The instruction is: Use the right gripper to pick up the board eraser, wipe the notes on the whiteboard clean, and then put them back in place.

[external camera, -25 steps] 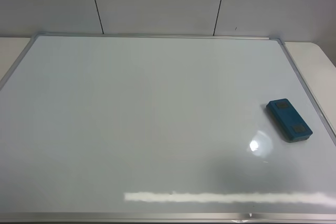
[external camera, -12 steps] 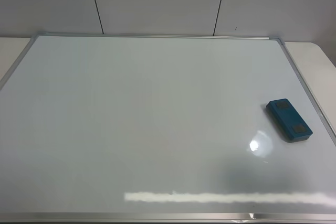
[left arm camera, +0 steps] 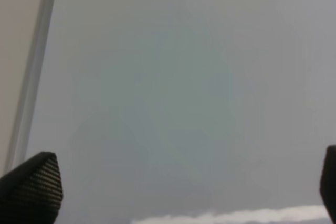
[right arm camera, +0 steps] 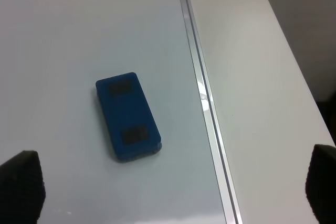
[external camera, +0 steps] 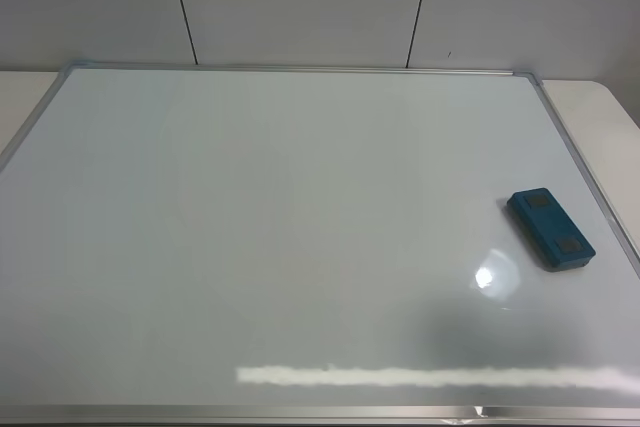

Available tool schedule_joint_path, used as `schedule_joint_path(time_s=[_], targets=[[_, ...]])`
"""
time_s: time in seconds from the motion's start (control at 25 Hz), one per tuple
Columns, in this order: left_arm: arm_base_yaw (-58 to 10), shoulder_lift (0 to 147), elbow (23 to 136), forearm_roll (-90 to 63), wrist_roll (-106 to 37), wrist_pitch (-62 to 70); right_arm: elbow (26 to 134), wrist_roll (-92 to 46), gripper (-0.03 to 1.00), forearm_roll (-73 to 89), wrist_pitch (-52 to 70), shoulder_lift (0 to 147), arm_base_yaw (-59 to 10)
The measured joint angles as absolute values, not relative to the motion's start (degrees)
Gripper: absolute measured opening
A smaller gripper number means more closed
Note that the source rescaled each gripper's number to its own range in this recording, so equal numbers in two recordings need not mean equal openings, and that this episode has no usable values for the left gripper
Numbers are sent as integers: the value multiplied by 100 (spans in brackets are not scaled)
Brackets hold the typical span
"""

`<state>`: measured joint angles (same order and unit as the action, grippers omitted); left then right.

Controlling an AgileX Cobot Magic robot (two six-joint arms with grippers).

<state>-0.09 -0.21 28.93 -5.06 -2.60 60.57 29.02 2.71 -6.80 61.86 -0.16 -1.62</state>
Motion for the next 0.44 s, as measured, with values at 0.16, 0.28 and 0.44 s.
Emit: schedule_joint_path(time_s=[0.16, 0.28, 0.44], targets=[[-9, -21, 2893, -506, -260, 6057, 2902, 271, 100, -680, 6186, -16, -162], [-9, -21, 2893, -506, -260, 6057, 2902, 271, 100, -680, 6186, -16, -162], [-9, -21, 2893, -506, -260, 6057, 2902, 271, 100, -680, 6186, -16, -162]])
